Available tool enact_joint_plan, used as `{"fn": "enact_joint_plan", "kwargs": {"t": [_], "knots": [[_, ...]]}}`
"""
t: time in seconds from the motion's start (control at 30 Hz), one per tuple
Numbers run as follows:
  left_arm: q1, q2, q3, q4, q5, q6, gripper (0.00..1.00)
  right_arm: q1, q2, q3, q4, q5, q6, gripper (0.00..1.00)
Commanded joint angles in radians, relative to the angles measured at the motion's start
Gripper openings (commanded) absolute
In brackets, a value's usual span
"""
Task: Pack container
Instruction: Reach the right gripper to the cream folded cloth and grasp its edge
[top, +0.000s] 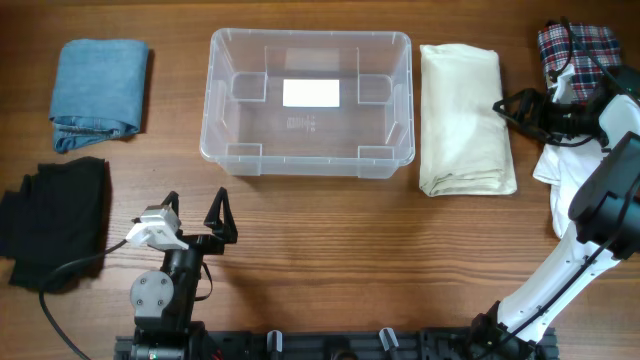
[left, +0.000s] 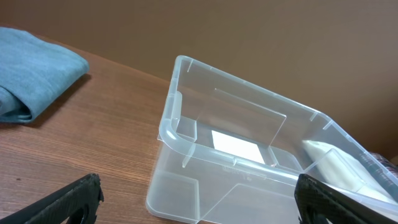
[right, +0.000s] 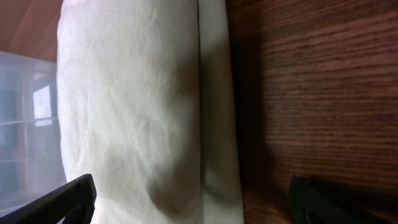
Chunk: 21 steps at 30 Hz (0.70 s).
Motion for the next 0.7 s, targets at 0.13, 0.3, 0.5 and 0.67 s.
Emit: {"fn": "enact_joint_plan", "kwargs": {"t": [0.13,0.3,0.5,0.67], "knots": [[0.007,-0.007,-0.003,-0.006,-0.003,-0.002,1.0,0.031,0.06,0.011,-0.04,-0.014,-0.047,1.0],[0.007,-0.007,-0.003,-0.006,-0.003,-0.002,1.0,0.091,0.132,0.011,-0.048,-0.011,-0.047,1.0],[0.007,-0.007,-0.003,-0.006,-0.003,-0.002,1.0,0.162,0.166,0.011,-0.035,0.014,-0.047,1.0],[0.007,-0.007,-0.003,-0.006,-0.003,-0.002,1.0,0.162,0.166,0.011,-0.034,0.023,-0.045,0.55]]}}
